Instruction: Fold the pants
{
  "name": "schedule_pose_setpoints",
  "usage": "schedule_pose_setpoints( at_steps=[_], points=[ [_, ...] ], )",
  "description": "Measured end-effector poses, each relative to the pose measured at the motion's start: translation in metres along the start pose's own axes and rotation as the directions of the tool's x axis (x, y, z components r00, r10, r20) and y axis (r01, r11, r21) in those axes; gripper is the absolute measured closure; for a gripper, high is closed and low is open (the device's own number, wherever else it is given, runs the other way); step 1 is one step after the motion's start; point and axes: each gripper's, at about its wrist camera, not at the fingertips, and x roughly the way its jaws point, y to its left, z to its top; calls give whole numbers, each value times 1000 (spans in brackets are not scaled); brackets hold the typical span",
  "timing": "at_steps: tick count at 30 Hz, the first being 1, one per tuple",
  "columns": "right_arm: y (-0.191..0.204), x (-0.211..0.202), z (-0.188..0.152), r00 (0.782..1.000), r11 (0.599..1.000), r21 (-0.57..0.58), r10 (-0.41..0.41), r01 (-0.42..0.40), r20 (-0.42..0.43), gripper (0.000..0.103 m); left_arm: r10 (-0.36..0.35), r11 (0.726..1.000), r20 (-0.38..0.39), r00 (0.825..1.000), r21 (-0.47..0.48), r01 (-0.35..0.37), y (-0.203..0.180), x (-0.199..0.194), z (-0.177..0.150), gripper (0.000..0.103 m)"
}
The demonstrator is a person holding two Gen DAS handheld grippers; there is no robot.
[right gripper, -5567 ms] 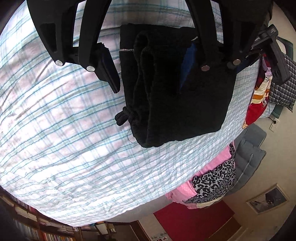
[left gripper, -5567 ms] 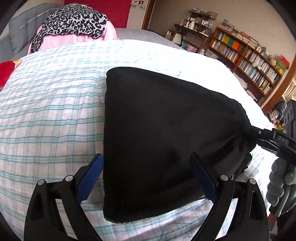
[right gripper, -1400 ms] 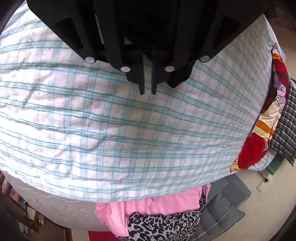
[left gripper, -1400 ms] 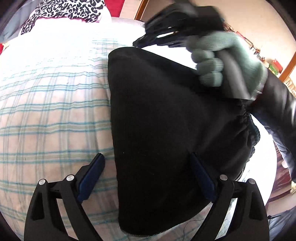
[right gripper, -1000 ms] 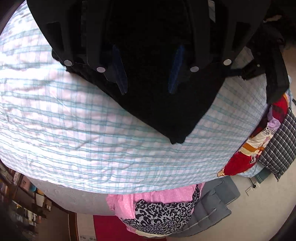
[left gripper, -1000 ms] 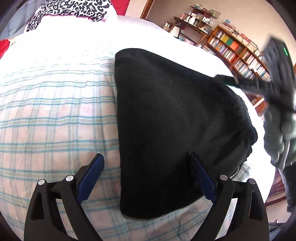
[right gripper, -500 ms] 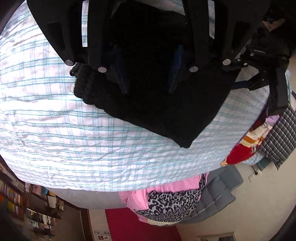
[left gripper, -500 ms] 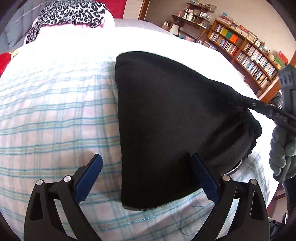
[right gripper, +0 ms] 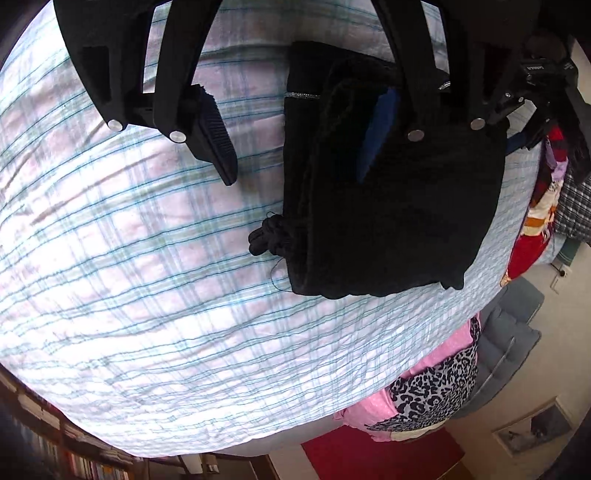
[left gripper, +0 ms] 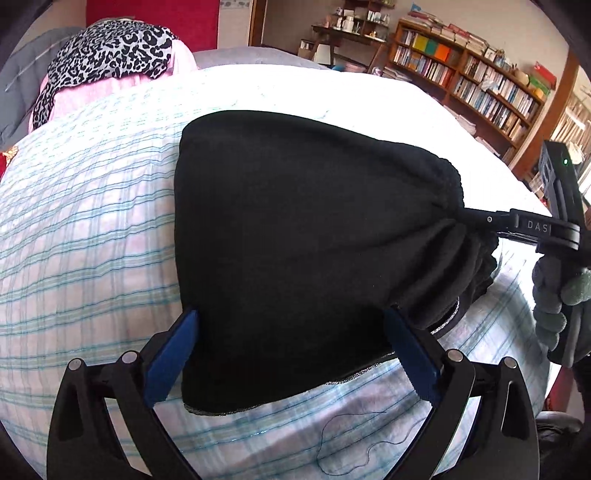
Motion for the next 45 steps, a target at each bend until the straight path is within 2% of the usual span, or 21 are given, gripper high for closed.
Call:
schedule_pose_setpoints(
  at_steps=[2,5,8,11,13,18,20,22,23,25,27,28,29,31,33,34,35,37,38,41,45],
  points=[
    [-10,-7,1,997,994,69,82,-82,6,30,-35,998,10,999,-47,36,9,-9,6,5],
    [-21,-12,5,987,975,151,162,-162,17,24,-50,991,52,997,-124,56,28,-22,19,5],
    [-23,-1,10,985,970,176,174,-169,-12,23,-41,975,74,996,-213,56,51,-22,35,5],
    [-24,17,12,984,969,189,171,-159,-52,15,-46,954,62,997,-292,62,76,-8,48,5],
    [-23,23,14,981,966,186,190,-178,-44,9,-95,928,50,994,-358,107,92,6,54,5],
    [-12,30,14,979,973,142,190,-179,-66,7,-223,877,26,974,-431,213,104,40,58,5],
    [-4,34,13,977,977,107,196,-186,-82,7,-254,864,8,967,-448,231,104,51,57,5],
    [2,38,13,982,984,75,170,-164,-85,8,-262,873,8,965,-425,240,101,54,56,5],
    [2,40,13,981,983,71,174,-169,-80,9,-281,875,8,960,-409,260,99,54,57,5],
    [0,43,15,980,980,80,188,-182,-71,16,-351,859,8,937,-397,325,93,54,56,6],
    [-4,47,18,973,972,104,219,-211,-73,30,-422,842,-12,906,-377,387,80,56,55,8],
    [-5,49,19,968,967,114,237,-228,-76,34,-417,855,-29,908,-351,381,71,56,54,8],
    [-5,51,19,961,960,126,263,-252,-86,43,-393,876,-38,919,-319,362,65,56,54,8],
    [-6,51,17,956,954,134,280,-267,-87,49,-389,880,-40,920,-312,358,62,57,54,9],
    [-6,48,16,952,951,131,293,-281,-84,58,-395,863,-28,918,-353,361,67,56,54,19],
    [-5,46,16,952,950,130,295,-284,-81,60,-395,857,-22,918,-369,360,70,53,53,29],
    [-4,42,15,952,950,125,295,-285,-74,63,-384,860,-20,923,-372,350,72,50,52,44],
    [2,34,15,954,953,106,292,-285,-60,66,-365,869,-13,931,-362,336,74,41,50,62],
    [6,29,15,956,954,91,289,-284,-52,66,-368,870,-6,930,-354,343,73,36,50,67],
    [16,9,16,954,954,54,298,-296,-23,68,-362,888,11,932,-298,349,60,17,53,72],
    [19,-23,15,956,956,16,292,-292,24,69,-371,891,41,928,-267,369,44,-2,61,74]
  ],
)
